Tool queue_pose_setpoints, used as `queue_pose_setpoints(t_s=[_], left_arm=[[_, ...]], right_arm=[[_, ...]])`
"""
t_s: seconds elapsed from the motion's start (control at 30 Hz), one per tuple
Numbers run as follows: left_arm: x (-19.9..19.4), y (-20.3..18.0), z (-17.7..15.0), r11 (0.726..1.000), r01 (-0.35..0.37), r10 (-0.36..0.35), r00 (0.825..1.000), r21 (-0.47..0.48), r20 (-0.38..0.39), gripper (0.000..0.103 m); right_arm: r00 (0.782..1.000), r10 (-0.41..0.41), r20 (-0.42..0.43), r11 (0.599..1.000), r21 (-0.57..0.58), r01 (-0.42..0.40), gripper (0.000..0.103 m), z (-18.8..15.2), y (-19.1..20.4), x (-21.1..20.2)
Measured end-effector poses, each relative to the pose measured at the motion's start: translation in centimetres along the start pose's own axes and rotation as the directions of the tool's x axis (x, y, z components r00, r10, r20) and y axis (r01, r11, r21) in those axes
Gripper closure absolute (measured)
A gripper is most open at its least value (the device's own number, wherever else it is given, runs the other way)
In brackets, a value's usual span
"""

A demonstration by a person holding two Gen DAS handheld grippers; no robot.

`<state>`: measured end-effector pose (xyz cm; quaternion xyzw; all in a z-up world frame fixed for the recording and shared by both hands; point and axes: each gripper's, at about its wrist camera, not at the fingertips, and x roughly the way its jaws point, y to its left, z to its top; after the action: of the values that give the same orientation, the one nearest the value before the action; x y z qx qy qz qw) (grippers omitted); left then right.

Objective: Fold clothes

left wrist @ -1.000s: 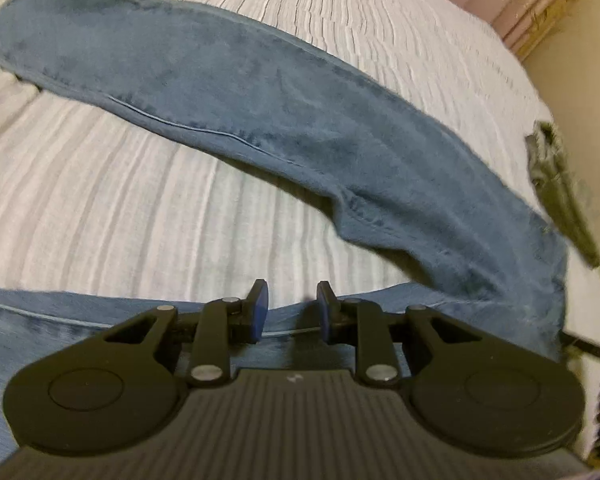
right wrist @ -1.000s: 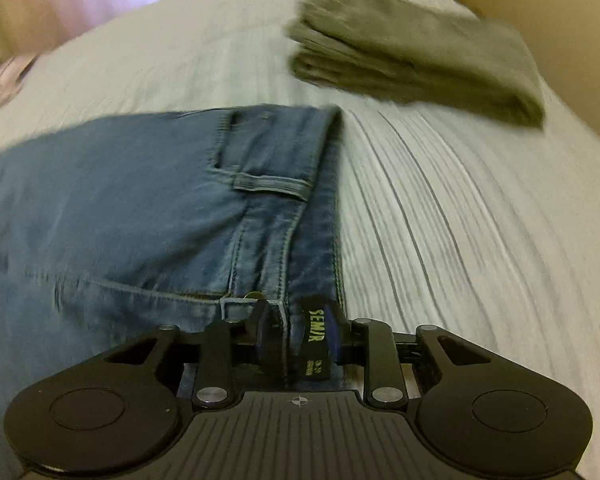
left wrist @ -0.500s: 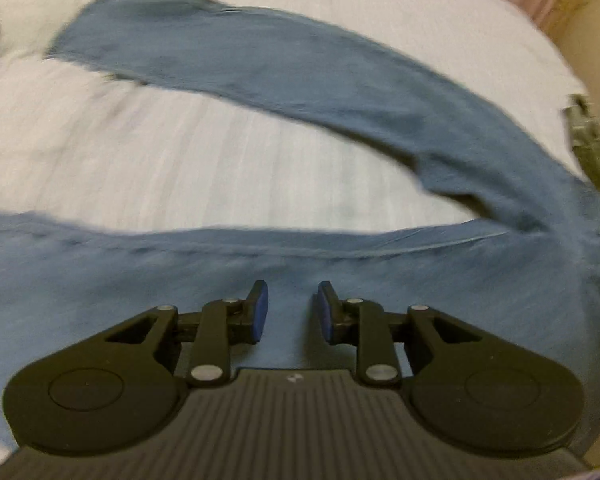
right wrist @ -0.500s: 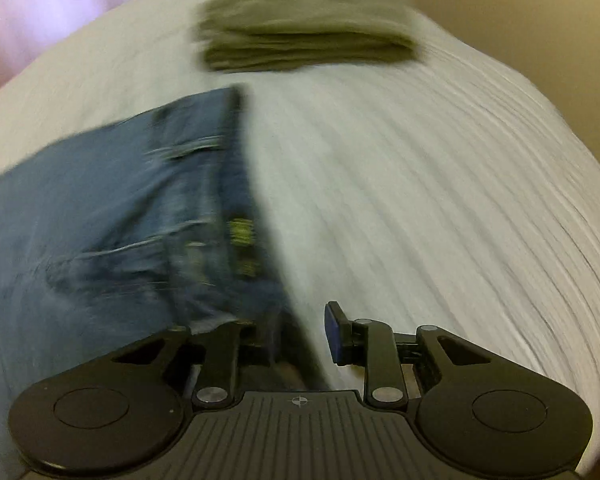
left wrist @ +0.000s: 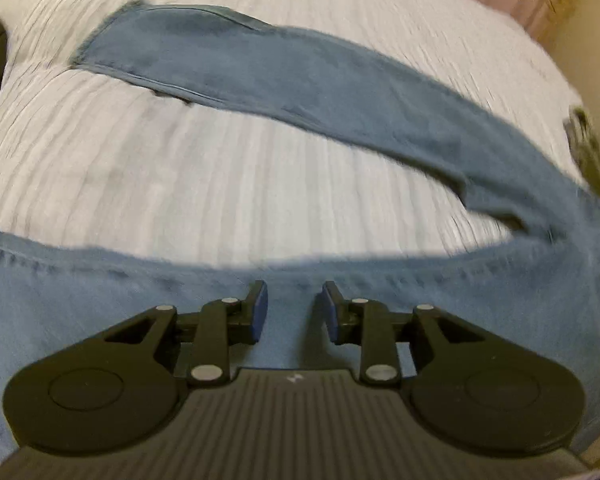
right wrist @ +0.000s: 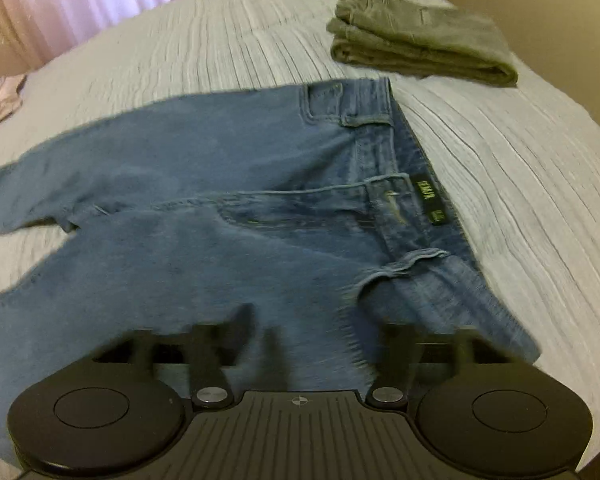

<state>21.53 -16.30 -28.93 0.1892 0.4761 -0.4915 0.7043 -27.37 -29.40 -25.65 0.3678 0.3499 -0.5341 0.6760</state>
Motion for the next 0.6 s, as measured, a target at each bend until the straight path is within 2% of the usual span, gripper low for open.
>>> queue_pose_setpoints(t_s=[0.07,0.13,0.17,0.3,0.4,0.43,0.53,0.6], left_arm=[[1.0,2.9,2.3,0.997,-0.004,0.006,1.000,-0.075,0.027,0.068],[1.9,5.7,4.6,0.989,-0.005,0.013,0.998,-0.150,0.054,0.064],[2.4,7.1,5.8,0.982,-0.005,0.018,0.998,-0.188,0.067,0.059],[4.4,12.8,10.4,0.943,0.000,0.041,0.992,-0.333,0.117,0.052],[5.8,17.1,13.9,0.899,0.010,0.063,0.986,-0.438,0.151,0.046],[6.5,18.3,14.9,0.885,0.012,0.071,0.985,-0.466,0.160,0.041],[9.7,19.7,16.9,0.863,0.008,0.088,0.982,-0.506,0.167,0.039],[11.3,20.3,17.8,0.857,-0.001,0.100,0.981,-0.515,0.164,0.042]], right_arm=[[1.000,-0.011,0.013,0.998,0.064,0.010,0.037,0.0,0.7,0.0],[0.999,-0.022,0.025,0.991,0.129,0.019,0.037,0.0,1.4,-0.1],[0.999,-0.028,0.031,0.987,0.161,0.023,0.037,0.0,1.7,-0.1],[0.997,-0.054,0.054,0.961,0.273,0.037,0.037,0.4,2.4,-0.2],[0.995,-0.080,0.064,0.952,0.302,0.057,0.037,0.4,3.2,-0.3],[0.994,-0.093,0.062,0.951,0.300,0.070,0.037,0.2,3.6,-0.3],[0.990,-0.132,0.050,0.949,0.295,0.112,0.037,-0.3,4.6,-0.1],[0.987,-0.155,0.035,0.943,0.303,0.138,0.037,-0.8,5.1,0.4]])
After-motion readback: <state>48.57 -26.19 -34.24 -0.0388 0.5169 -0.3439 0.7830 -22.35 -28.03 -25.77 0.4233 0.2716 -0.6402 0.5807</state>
